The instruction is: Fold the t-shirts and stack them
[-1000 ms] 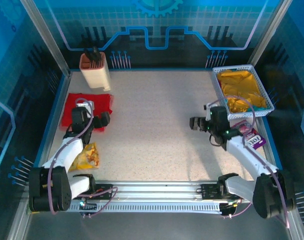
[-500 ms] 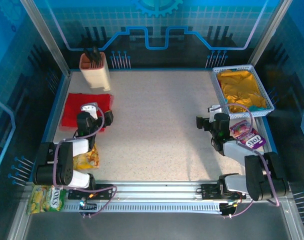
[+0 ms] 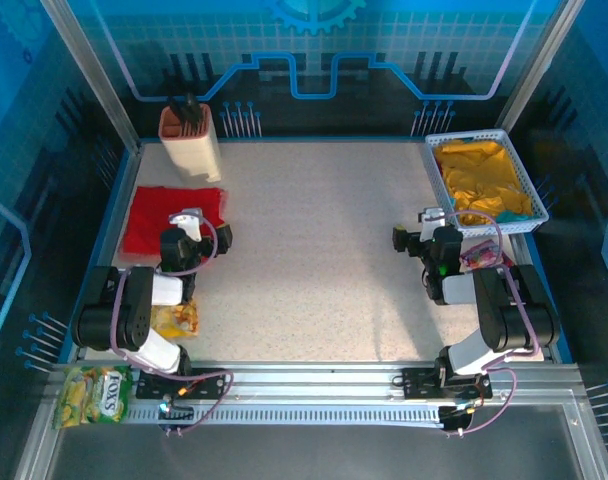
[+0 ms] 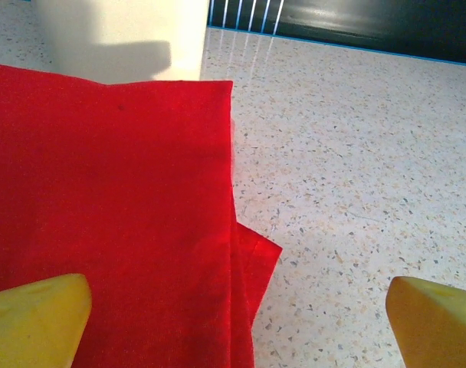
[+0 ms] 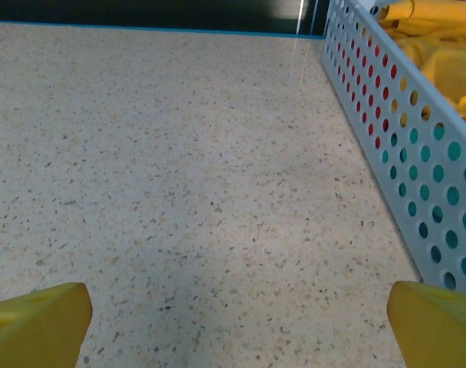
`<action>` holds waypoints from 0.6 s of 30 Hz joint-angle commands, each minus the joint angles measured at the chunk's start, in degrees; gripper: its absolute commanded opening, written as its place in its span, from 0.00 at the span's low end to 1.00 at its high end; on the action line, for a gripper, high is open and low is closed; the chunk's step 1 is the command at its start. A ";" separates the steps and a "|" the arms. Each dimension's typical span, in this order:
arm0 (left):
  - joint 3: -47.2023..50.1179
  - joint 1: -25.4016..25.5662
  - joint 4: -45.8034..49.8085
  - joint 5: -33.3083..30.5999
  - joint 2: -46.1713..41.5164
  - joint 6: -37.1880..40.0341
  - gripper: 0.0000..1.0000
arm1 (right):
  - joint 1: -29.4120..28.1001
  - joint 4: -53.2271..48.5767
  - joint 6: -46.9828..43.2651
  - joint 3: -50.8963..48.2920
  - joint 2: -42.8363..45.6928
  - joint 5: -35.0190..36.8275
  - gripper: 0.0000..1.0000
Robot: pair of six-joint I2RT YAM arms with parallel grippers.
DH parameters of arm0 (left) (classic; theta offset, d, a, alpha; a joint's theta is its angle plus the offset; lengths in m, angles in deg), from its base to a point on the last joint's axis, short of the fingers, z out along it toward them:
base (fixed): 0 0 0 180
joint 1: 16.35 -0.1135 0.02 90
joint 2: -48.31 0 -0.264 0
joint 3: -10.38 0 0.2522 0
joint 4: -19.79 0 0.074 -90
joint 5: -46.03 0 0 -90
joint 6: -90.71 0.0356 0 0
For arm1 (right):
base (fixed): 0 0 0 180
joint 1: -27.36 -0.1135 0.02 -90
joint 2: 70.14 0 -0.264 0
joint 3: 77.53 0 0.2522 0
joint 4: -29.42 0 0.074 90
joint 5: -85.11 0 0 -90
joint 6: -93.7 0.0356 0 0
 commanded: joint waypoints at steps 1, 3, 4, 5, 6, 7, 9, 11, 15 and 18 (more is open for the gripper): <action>-1.21 0.42 -1.35 0.45 0.21 1.30 0.99 | -0.43 2.26 -1.00 1.06 0.14 -0.06 1.00; -1.21 0.48 -1.50 0.42 0.19 1.23 0.99 | -0.46 2.21 -1.03 1.02 0.08 -0.04 1.00; -1.21 0.47 -1.51 0.38 0.22 1.23 0.99 | -0.48 2.46 -1.12 0.94 -0.01 -0.05 1.00; -1.21 0.48 -1.53 0.42 0.22 1.23 0.99 | -0.48 2.30 -1.11 1.09 0.07 -0.02 1.00; -1.21 0.48 -1.54 0.38 0.22 1.24 0.99 | -0.46 2.34 -1.05 1.03 0.12 0.04 1.00; -1.21 0.48 -1.48 0.42 0.21 1.24 0.99 | -0.51 2.36 -1.07 1.10 0.07 0.04 1.00; -1.26 0.48 -1.53 0.36 0.22 1.27 0.99 | -0.49 2.34 -1.07 1.09 0.07 0.04 1.00; -1.26 0.48 -1.52 0.35 0.24 1.28 0.99 | -0.49 2.45 -1.04 1.00 0.07 -0.04 1.00; -1.21 0.47 -1.45 0.36 0.27 1.28 0.99 | -0.66 1.94 -1.25 1.27 0.03 -0.11 1.00; -1.21 0.43 -1.51 0.33 0.22 1.31 0.99 | -1.02 1.96 -1.47 1.28 0.04 0.85 1.00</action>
